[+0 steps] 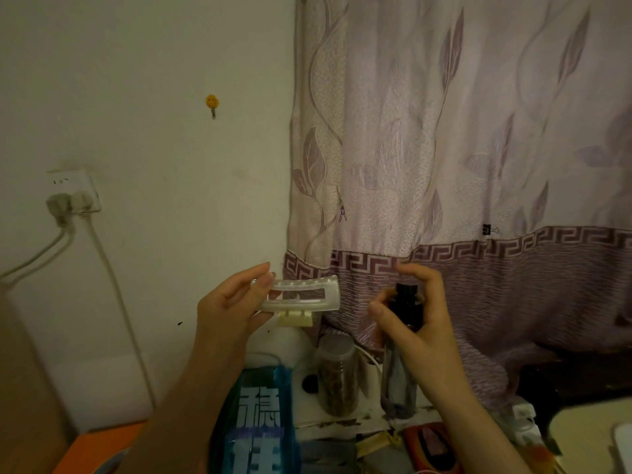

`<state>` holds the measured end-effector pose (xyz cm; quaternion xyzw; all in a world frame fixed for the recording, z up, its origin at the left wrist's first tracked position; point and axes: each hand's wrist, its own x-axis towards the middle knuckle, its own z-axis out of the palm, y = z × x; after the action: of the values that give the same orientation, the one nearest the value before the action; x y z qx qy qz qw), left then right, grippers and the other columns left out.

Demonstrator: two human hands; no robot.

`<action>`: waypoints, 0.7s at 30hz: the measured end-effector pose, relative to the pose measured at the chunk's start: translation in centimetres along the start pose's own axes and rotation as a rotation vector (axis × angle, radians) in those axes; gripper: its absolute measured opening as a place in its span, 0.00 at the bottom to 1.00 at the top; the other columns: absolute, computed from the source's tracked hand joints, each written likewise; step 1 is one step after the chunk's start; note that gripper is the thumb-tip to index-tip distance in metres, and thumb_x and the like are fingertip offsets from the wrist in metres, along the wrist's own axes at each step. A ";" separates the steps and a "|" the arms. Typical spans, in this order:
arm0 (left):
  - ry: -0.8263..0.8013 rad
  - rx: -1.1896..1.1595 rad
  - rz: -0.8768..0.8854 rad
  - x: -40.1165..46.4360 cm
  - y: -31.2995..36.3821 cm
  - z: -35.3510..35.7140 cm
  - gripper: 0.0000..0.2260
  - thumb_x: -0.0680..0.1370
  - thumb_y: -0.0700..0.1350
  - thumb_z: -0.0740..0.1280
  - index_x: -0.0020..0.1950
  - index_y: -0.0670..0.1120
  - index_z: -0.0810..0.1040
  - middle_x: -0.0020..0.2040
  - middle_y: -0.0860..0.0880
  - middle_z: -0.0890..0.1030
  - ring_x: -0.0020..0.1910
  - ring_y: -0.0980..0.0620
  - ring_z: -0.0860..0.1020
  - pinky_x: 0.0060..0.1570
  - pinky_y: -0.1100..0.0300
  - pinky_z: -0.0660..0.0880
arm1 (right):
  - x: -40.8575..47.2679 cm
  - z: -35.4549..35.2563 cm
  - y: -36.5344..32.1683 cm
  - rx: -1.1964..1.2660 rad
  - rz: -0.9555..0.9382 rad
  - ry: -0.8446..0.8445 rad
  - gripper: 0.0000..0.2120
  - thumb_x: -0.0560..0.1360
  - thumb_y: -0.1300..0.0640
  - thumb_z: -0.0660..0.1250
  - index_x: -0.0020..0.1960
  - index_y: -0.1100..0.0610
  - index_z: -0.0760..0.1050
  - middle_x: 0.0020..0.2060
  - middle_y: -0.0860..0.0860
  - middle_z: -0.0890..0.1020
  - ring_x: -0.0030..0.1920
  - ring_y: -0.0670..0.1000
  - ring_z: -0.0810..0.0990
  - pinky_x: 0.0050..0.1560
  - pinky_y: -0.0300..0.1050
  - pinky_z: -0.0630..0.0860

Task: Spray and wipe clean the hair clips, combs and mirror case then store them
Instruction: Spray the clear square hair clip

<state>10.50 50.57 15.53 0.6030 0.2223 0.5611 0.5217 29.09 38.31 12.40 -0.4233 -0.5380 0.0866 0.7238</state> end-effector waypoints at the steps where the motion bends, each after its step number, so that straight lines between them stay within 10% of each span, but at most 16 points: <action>1: 0.003 -0.004 -0.006 0.0 0.0 0.0 0.18 0.63 0.54 0.70 0.52 0.54 0.81 0.47 0.53 0.85 0.46 0.52 0.84 0.39 0.63 0.80 | -0.1 -0.1 0.0 -0.021 -0.015 0.000 0.18 0.69 0.49 0.70 0.56 0.44 0.68 0.40 0.47 0.80 0.33 0.45 0.79 0.34 0.38 0.78; 21: -0.007 -0.038 -0.025 -1.1 -0.1 0.5 0.16 0.64 0.54 0.71 0.51 0.53 0.82 0.47 0.52 0.85 0.46 0.52 0.84 0.39 0.63 0.80 | -0.6 -0.1 -0.6 -0.083 -0.063 0.011 0.08 0.74 0.53 0.67 0.44 0.46 0.67 0.34 0.60 0.75 0.26 0.62 0.74 0.25 0.54 0.73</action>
<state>10.72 49.44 15.05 0.5921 0.2171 0.5565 0.5410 28.75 37.49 12.38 -0.4362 -0.5501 0.0391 0.7110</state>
